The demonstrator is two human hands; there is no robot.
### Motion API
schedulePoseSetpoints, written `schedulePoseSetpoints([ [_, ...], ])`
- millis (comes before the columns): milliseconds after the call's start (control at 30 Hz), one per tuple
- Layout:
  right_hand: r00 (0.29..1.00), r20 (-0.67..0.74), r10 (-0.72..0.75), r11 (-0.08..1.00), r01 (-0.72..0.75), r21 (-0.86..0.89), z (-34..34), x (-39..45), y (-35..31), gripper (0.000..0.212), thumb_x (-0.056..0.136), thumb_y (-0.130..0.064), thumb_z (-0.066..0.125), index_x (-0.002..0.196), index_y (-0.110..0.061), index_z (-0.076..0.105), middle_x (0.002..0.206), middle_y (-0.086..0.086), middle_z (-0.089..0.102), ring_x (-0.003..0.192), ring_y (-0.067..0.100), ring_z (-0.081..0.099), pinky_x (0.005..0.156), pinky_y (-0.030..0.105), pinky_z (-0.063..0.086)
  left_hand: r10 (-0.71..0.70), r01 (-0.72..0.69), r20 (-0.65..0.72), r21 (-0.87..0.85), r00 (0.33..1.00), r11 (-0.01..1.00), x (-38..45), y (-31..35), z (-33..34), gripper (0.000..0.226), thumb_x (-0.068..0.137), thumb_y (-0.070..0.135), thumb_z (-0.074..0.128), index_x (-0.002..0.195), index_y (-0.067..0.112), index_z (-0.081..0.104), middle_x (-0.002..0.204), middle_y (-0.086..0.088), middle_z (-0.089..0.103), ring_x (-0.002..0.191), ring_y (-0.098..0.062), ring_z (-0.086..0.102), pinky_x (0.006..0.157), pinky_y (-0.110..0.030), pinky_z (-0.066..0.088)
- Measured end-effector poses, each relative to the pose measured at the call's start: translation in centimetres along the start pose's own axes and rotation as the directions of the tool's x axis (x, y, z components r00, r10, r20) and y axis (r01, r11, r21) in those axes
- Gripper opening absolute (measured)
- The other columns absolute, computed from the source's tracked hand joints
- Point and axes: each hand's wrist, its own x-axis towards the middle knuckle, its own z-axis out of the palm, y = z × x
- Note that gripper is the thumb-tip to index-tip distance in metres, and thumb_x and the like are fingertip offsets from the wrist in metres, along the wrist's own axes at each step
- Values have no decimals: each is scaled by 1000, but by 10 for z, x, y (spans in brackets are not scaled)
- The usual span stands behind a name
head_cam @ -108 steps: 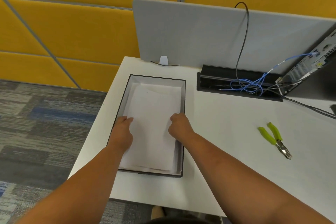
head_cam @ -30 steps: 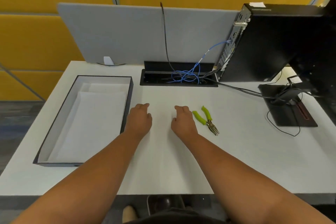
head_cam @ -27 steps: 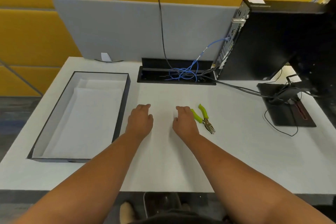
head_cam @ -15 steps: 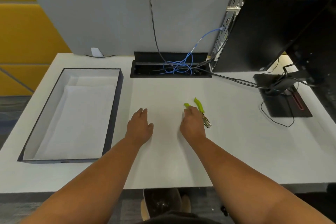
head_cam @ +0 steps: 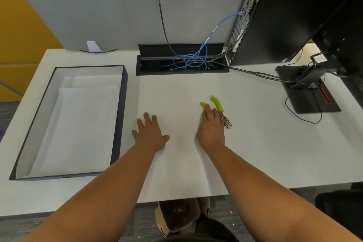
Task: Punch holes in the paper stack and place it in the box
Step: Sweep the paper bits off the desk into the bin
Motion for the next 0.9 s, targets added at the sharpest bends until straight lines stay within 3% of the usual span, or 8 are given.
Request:
schedulePoseSetpoints([
  [300,998,22,62,998,-62,3,-11,18,21,66,91,-5,39,152,-2,13,162,2,2,149,28,3,121,47,7,-7,7,-14,-18,1000,1000,0,1,2,91,91,48,54,153,15,-3,160,-9,-17,147,-36,-9,116,-58,10],
  [567,996,9,85,996,-85,-10,-14,28,28,64,94,-11,41,152,-1,16,163,6,2,149,30,4,121,48,6,13,-14,-92,-6,996,1000,-1,-3,6,86,91,52,49,153,16,1,161,-8,-10,148,-35,-5,117,-56,12],
  [733,978,-162,-132,979,153,131,2,22,20,54,93,-6,47,145,4,35,159,19,21,148,37,14,120,51,15,38,-43,-152,-31,988,999,0,-9,14,83,92,56,44,153,16,4,162,-7,-7,148,-33,-6,117,-55,7],
  [900,987,23,-156,982,153,107,17,21,16,68,98,-41,17,154,-3,10,163,13,1,150,27,-5,122,43,-3,59,-73,-207,-61,977,996,2,-21,27,78,96,59,21,153,13,-8,161,-7,-14,148,-26,-12,118,-51,-3],
])
